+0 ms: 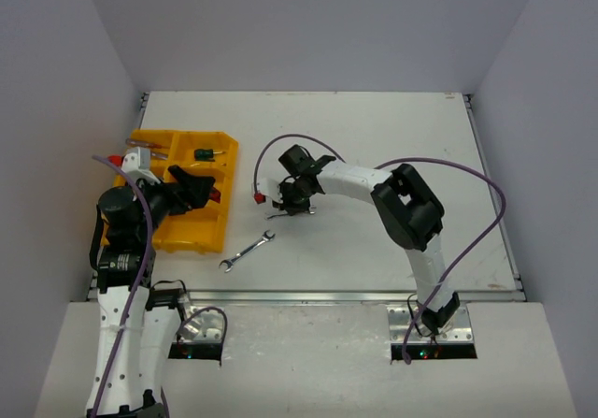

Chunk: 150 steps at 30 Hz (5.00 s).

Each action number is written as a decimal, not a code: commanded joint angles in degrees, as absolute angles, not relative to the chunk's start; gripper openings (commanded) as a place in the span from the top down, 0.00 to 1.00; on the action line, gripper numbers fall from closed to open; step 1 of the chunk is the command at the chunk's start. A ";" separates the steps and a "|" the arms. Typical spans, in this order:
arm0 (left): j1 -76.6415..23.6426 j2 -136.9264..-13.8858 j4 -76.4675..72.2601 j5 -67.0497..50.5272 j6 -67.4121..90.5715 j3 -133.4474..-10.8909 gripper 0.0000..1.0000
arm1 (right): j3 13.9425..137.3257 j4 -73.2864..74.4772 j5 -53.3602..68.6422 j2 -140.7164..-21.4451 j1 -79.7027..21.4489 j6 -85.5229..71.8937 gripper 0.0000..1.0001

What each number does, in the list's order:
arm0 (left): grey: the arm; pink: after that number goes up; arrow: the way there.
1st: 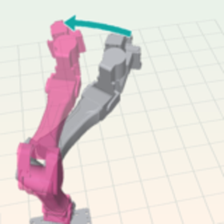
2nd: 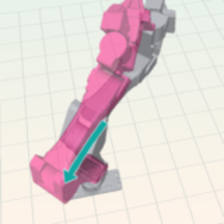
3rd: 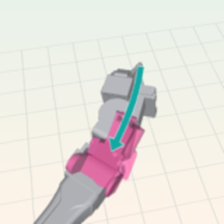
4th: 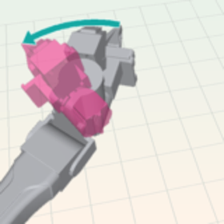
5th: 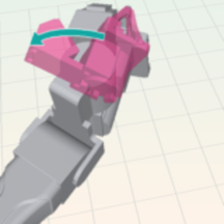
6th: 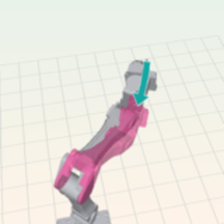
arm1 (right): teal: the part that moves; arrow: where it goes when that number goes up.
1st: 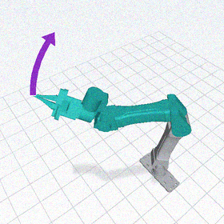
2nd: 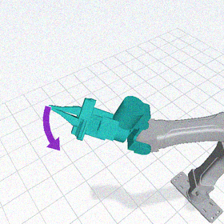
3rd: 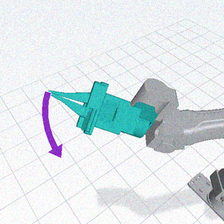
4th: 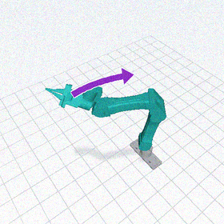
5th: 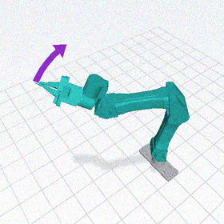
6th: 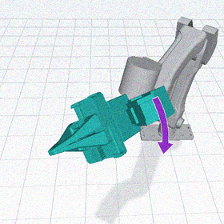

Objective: Sort the tools into containers

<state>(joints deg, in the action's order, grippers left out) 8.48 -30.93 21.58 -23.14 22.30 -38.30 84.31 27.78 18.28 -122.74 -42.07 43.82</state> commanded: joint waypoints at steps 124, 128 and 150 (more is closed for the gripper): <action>6.74 -25.43 20.74 -16.05 22.27 -39.28 0.00 | 99.01 29.53 24.91 -113.65 -46.64 6.13 1.00; 6.83 -25.71 22.85 -11.58 22.72 -41.74 0.00 | 101.60 25.62 29.79 -114.43 -46.73 1.45 1.00; 6.68 -29.09 27.55 -5.27 23.60 -51.93 0.00 | 113.73 2.46 30.11 -129.20 -55.59 -10.55 1.00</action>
